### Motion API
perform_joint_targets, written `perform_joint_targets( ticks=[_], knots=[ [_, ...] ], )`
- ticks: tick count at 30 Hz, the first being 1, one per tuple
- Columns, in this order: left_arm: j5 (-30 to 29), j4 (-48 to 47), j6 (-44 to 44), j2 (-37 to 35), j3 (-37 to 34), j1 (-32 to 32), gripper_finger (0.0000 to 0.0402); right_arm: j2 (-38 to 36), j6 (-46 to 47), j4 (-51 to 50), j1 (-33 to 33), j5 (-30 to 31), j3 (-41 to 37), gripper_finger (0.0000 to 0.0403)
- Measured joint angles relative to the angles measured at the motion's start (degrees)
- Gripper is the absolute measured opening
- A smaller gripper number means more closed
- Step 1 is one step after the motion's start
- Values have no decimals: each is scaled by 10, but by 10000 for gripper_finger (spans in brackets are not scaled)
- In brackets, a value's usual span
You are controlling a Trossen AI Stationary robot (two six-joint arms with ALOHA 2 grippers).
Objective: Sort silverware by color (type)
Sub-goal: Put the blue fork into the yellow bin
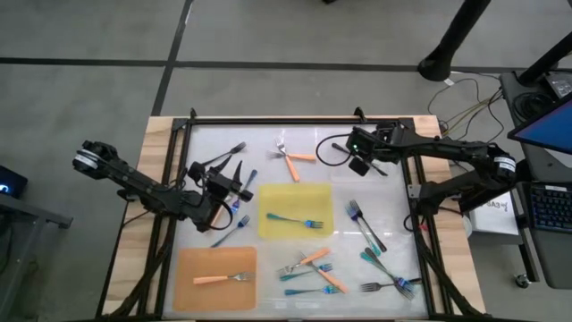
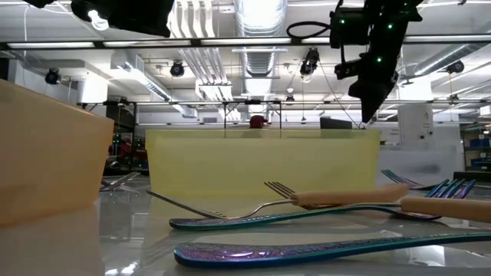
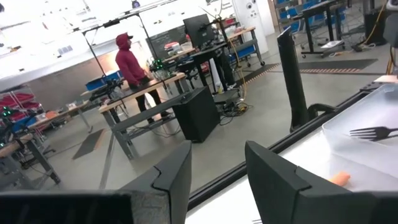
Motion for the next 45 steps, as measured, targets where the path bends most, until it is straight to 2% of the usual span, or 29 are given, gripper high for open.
perform_joint_targets(
  ticks=[5,10,15,22,25,27,31,34,36,40,42,45],
  knots=[
    [1,0,-5,2,0,1,131,0,15,0,0,-11,0,103],
    [7,2,-16,2,0,4,131,0,15,0,0,-79,4,98],
    [15,-9,-13,2,3,14,131,0,11,2,0,-87,12,95],
    [142,-53,27,29,5,24,131,0,-7,4,0,-86,17,100],
    [179,-90,-15,37,29,24,131,0,-10,4,0,-86,17,99],
    [216,-174,-86,35,56,26,131,0,-10,4,0,-86,17,97],
    [339,-421,-216,47,121,31,131,0,-15,4,0,-86,17,91],
    [322,-589,-319,77,181,45,131,0,-15,5,0,-86,17,91],
    [332,-718,-402,98,232,63,131,0,-14,5,0,-86,17,93],
    [448,-955,-589,139,307,121,131,0,-11,5,0,-87,17,98],
    [508,-1022,-619,155,316,152,131,0,-11,5,0,-87,17,100],
    [616,-1019,-565,166,307,190,131,0,-16,5,0,-88,17,100]
  ],
)
